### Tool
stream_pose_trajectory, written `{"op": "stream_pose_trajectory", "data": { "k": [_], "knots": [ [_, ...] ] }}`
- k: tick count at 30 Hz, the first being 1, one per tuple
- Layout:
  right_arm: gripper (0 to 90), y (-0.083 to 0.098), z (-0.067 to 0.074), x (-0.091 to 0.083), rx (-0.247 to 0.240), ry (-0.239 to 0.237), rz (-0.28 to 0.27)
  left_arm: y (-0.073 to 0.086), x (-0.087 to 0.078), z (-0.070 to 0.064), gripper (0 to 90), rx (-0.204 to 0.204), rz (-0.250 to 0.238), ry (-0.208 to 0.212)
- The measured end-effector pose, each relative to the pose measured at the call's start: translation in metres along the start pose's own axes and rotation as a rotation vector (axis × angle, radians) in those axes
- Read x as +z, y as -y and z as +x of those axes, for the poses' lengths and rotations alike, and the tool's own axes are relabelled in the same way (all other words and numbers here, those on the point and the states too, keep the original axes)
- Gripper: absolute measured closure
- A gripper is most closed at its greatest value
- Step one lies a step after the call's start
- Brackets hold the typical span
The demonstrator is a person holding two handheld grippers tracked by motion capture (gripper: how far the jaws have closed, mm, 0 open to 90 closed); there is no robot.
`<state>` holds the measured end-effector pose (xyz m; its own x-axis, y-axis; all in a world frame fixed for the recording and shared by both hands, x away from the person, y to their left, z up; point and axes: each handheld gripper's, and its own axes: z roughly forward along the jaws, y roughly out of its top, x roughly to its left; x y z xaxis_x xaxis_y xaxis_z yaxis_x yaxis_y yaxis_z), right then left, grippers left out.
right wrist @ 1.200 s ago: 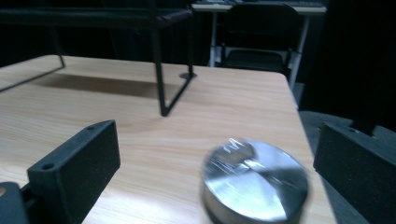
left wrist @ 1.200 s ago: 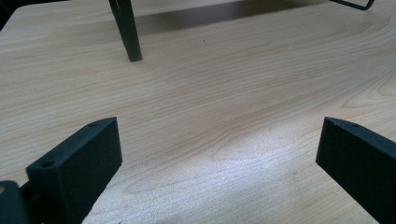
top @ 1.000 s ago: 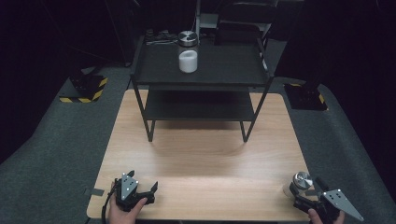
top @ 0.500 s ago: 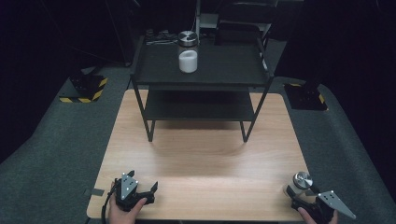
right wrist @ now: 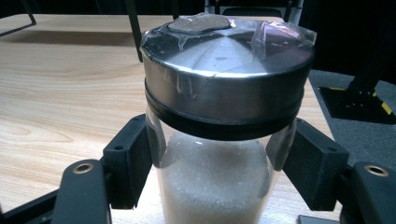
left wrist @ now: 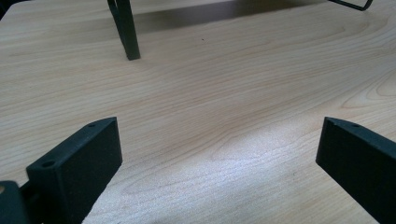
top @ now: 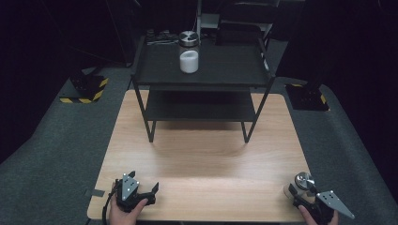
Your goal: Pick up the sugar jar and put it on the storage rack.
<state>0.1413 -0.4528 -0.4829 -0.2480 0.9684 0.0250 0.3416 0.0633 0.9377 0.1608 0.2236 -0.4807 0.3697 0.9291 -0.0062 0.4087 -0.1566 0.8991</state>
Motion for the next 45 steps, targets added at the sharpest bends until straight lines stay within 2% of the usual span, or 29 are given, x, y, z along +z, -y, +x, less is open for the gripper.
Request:
{"op": "stream_pose_trajectory", "data": {
  "k": [3,8,21,24,32,33,45],
  "knots": [
    [30.5,-0.004,0.006,-0.001,-0.019,0.004,-0.007,0.0,0.0,0.0,0.6,0.003,0.0,0.003],
    [30.5,-0.011,0.013,-0.004,-0.03,-0.017,-0.038,0.001,0.0,0.0,0.6,0.0,-0.005,0.001],
    [30.5,-0.053,0.049,-0.001,-0.051,-0.116,-0.093,0.001,-0.002,0.001,0.6,0.008,-0.002,0.005],
    [30.5,-0.063,0.057,0.001,-0.048,-0.13,-0.107,0.001,-0.002,0.001,0.6,0.004,0.001,0.003],
    [30.5,-0.088,0.072,0.01,-0.06,-0.158,-0.123,0.0,-0.003,0.001,0.6,0.021,0.009,0.002],
    [30.5,-0.095,0.077,0.014,-0.063,-0.166,-0.124,0.001,-0.004,0.0,0.6,0.026,0.01,0.0],
    [30.5,-0.13,0.092,0.034,-0.064,-0.199,-0.14,0.002,-0.007,0.001,0.6,0.03,0.006,0.0]
  ]
}}
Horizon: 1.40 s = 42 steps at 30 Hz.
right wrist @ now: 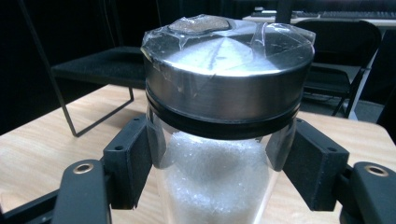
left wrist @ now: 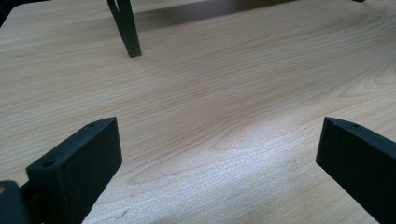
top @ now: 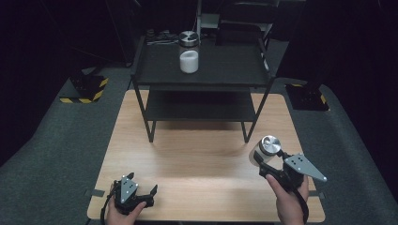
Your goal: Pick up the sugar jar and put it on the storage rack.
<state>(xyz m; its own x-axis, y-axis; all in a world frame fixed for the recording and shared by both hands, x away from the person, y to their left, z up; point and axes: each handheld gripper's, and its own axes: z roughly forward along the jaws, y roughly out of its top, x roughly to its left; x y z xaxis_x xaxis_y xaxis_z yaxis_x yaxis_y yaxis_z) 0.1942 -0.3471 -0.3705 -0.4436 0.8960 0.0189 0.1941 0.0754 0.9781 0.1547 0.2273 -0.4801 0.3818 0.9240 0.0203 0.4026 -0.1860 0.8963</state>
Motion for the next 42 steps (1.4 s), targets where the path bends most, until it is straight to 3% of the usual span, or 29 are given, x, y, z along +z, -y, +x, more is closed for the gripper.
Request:
{"op": "stream_pose_trajectory", "data": {
  "k": [7,24,42],
  "knots": [
    [30.5,-0.021,0.005,0.013,0.002,-0.003,-0.017,0.0,0.0,0.0,0.6,0.008,0.0,0.005],
    [30.5,-0.078,0.017,0.04,-0.052,-0.025,-0.072,0.001,0.0,0.003,0.6,0.002,-0.004,0.015],
    [30.6,-0.14,0.021,0.069,-0.015,-0.032,-0.133,0.0,0.0,0.005,0.6,-0.009,-0.001,0.024]
  ]
}}
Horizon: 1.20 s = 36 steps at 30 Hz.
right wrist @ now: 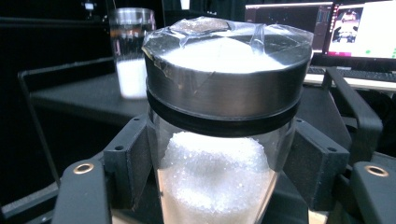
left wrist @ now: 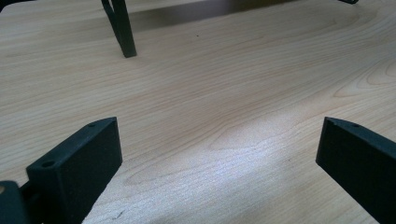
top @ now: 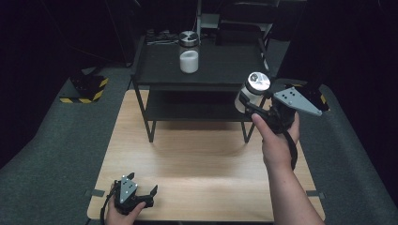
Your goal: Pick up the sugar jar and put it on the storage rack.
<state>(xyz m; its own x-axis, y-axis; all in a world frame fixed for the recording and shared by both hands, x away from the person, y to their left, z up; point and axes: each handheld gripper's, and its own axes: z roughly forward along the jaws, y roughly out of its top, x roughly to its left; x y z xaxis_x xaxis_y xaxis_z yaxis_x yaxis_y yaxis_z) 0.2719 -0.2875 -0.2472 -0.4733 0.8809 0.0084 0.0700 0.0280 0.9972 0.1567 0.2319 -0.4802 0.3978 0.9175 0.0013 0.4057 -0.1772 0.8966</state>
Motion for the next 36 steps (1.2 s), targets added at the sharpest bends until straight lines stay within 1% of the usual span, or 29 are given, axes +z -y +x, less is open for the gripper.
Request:
{"op": "stream_pose_trajectory", "data": {
  "k": [5,7,11,16,21,24,27,28,29,30,32,34,35,36],
  "knots": [
    [30.5,-0.017,0.002,0.014,-0.01,0.016,-0.005,0.001,0.0,0.001,0.6,0.0,-0.003,0.003],
    [30.5,-0.02,0.001,0.017,-0.007,0.018,-0.007,0.0,0.0,0.001,0.6,-0.003,-0.002,0.003],
    [30.6,-0.028,0.002,0.027,-0.016,0.033,-0.009,0.001,0.0,0.002,0.6,-0.011,-0.004,0.005],
    [30.6,-0.038,0.004,0.037,-0.03,0.044,-0.015,0.001,0.0,0.002,0.6,-0.01,-0.003,0.005],
    [30.6,-0.048,0.007,0.054,-0.041,0.059,-0.005,0.001,-0.001,0.002,0.6,-0.01,-0.006,0.006],
    [30.6,-0.05,0.008,0.065,-0.043,0.067,0.005,0.001,-0.001,0.003,0.6,-0.012,-0.007,0.008],
    [30.6,-0.052,0.01,0.08,-0.053,0.084,0.022,0.002,-0.001,0.003,0.6,-0.013,-0.007,0.009],
    [30.6,-0.052,0.01,0.08,-0.053,0.084,0.022,0.002,-0.001,0.003,0.6,-0.013,-0.007,0.009],
    [30.6,-0.052,0.011,0.085,-0.061,0.092,0.028,0.001,-0.001,0.003,0.6,-0.015,-0.006,0.009],
    [30.6,-0.051,0.01,0.091,-0.054,0.103,0.026,0.001,-0.001,0.003,0.6,-0.019,-0.003,0.008],
    [30.6,-0.05,0.008,0.096,-0.045,0.101,0.026,0.0,0.0,0.004,0.6,-0.029,0.0,0.005],
    [30.6,-0.051,0.009,0.101,-0.053,0.11,0.031,0.002,-0.001,0.004,0.6,-0.028,-0.009,0.007],
    [30.6,-0.051,0.009,0.101,-0.053,0.11,0.031,0.002,-0.001,0.004,0.6,-0.028,-0.009,0.007],
    [30.6,-0.051,0.009,0.106,-0.056,0.118,0.034,0.002,-0.001,0.004,0.6,-0.027,-0.01,0.009]
  ]
}}
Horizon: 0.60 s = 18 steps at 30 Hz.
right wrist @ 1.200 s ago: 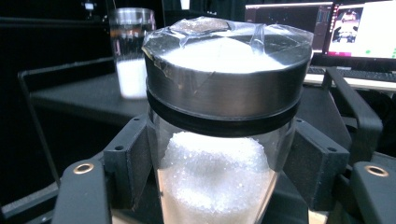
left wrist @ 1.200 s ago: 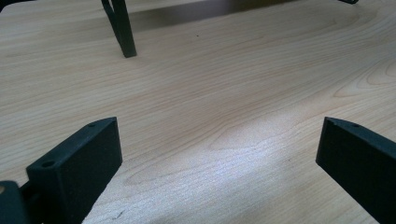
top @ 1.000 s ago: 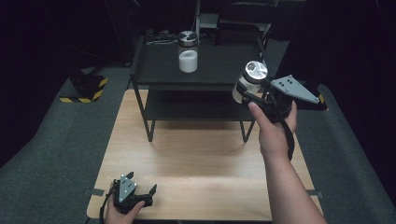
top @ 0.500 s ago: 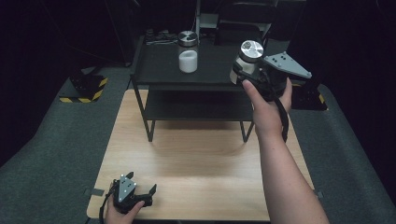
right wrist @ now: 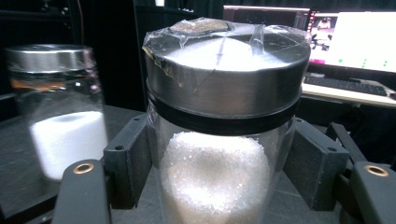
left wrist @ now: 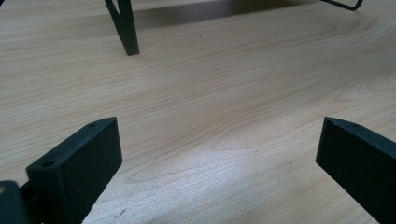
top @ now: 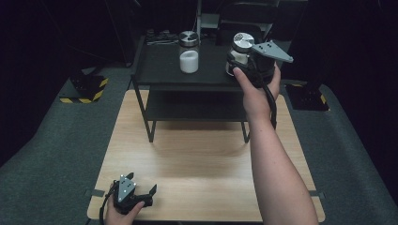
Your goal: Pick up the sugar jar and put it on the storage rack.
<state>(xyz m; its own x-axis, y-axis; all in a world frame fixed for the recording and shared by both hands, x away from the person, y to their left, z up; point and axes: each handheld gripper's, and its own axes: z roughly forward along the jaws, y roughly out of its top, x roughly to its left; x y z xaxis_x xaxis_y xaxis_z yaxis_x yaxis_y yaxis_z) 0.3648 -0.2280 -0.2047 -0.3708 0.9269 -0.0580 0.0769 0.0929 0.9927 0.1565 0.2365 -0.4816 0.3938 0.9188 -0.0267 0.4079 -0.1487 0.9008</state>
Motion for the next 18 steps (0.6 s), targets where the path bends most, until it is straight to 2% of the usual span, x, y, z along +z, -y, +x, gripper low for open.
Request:
{"op": "stream_pose_trajectory", "data": {
  "k": [8,12,18],
  "knots": [
    [30.5,0.003,-0.002,0.015,0.033,-0.008,0.023,0.0,-0.001,0.001,0.6,-0.001,0.001,0.0],
    [30.5,0.007,-0.001,0.019,0.03,-0.007,0.015,0.001,-0.001,0.002,0.6,-0.008,0.0,-0.002],
    [30.2,0.015,-0.002,0.023,0.051,-0.01,-0.006,0.0,-0.001,-0.001,0.6,0.008,0.004,-0.007]
  ]
}}
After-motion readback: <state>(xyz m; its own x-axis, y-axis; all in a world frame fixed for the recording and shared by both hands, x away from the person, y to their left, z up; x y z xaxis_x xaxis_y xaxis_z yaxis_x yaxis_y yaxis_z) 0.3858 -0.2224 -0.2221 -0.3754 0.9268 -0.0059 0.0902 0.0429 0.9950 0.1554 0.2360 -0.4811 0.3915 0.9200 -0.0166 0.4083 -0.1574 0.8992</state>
